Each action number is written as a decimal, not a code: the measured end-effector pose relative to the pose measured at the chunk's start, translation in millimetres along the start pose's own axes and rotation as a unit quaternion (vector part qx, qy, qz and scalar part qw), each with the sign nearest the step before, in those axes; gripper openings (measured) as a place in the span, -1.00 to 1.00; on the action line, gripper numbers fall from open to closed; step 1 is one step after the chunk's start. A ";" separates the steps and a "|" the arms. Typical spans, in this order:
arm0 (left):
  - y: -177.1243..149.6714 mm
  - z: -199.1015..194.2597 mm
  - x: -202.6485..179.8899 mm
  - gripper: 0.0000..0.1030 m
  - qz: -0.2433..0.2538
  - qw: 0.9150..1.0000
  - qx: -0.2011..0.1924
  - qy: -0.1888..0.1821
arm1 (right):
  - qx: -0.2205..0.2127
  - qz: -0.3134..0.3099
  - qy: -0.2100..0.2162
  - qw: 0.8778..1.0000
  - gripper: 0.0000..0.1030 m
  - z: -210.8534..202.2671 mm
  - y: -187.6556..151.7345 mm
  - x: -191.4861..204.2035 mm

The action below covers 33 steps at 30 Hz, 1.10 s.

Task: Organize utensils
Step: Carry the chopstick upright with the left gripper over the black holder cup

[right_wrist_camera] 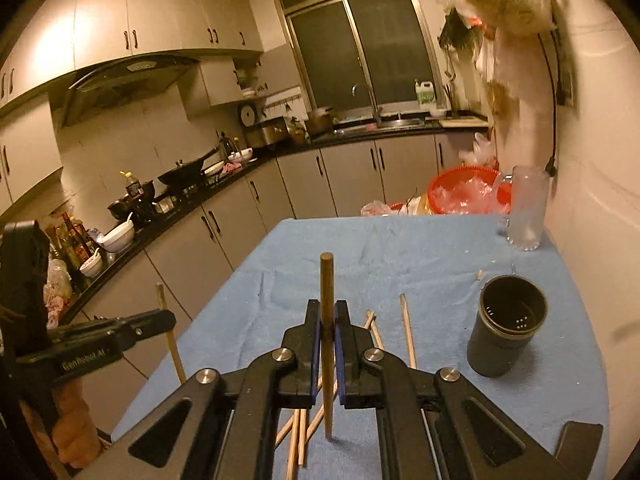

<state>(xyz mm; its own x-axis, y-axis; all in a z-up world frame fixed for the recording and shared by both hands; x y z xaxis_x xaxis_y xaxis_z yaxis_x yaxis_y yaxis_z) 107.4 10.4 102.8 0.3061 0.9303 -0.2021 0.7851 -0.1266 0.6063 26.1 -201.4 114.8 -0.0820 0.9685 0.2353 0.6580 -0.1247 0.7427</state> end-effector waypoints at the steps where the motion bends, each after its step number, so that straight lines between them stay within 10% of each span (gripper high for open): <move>1: -0.7 -2.6 -0.2 -0.86 0.000 1.000 -0.002 0.000 | -0.001 0.000 0.001 1.000 -0.88 0.9 -1.3 -0.6; 33: 20.4 -41.6 -46.5 -0.86 0.041 0.998 -0.034 -0.025 | -0.044 0.034 0.018 0.998 -0.88 -50.3 9.4 -40.9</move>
<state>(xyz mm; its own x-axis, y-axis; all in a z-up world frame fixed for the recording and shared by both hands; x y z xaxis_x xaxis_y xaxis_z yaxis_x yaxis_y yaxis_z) 86.8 -21.0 156.5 0.3957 0.8990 -0.1875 0.7191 -0.1763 0.6722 -2.0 -253.0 143.7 -0.0681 0.9489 0.3081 0.5946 -0.2094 0.7763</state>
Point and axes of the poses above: each gripper's, at about its wrist camera, not at the fingertips, and z roughly the way its jaws point, x to its left, y to its top, the point moved 1 cm from there along z, roughly the way its jaws point, and after that the axes turned 9 degrees about x, right-handed, at the moved point
